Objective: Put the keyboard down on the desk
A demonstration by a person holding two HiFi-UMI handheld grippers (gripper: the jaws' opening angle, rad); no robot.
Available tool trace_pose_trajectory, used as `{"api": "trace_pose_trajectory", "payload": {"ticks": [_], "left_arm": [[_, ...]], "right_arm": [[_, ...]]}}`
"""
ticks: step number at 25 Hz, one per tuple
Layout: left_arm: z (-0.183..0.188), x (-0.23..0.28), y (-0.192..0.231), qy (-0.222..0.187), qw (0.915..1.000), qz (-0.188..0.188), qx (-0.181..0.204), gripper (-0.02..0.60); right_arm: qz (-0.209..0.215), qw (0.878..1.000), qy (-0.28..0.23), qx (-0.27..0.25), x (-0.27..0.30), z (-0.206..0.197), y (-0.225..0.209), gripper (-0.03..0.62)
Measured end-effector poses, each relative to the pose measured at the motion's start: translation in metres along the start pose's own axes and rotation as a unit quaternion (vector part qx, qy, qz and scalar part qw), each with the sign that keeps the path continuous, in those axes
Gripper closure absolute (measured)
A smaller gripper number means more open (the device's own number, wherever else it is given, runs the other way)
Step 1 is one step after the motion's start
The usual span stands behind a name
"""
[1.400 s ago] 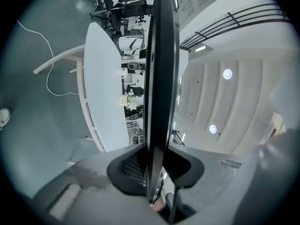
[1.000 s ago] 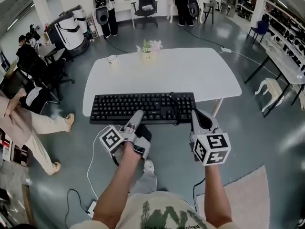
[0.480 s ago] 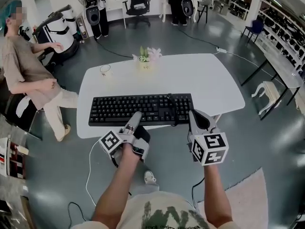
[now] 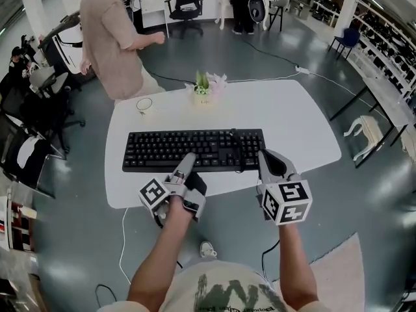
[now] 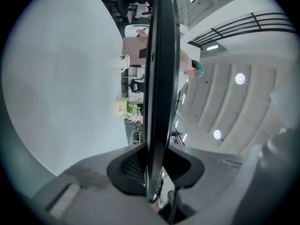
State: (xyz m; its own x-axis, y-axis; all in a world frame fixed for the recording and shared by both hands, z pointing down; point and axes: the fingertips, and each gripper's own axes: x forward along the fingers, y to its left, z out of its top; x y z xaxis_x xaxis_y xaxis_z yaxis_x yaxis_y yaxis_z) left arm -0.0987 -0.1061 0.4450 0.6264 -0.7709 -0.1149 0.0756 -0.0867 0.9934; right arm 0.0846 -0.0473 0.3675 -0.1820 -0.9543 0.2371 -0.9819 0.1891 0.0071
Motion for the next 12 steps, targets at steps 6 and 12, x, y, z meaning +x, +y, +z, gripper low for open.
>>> {"api": "trace_pose_trajectory", "payload": {"ticks": [6,12], "left_arm": [[0.041,0.025,-0.003,0.001,0.9999,0.002,-0.011,0.491],[0.052,0.039,0.004,0.002,0.9999,0.004,-0.012,0.491]], "right_arm": [[0.004,1.000,0.006,-0.006,0.047,0.024,0.014,0.595],[-0.002,1.000,0.007,-0.009,0.062,0.024,0.007,0.595]]}}
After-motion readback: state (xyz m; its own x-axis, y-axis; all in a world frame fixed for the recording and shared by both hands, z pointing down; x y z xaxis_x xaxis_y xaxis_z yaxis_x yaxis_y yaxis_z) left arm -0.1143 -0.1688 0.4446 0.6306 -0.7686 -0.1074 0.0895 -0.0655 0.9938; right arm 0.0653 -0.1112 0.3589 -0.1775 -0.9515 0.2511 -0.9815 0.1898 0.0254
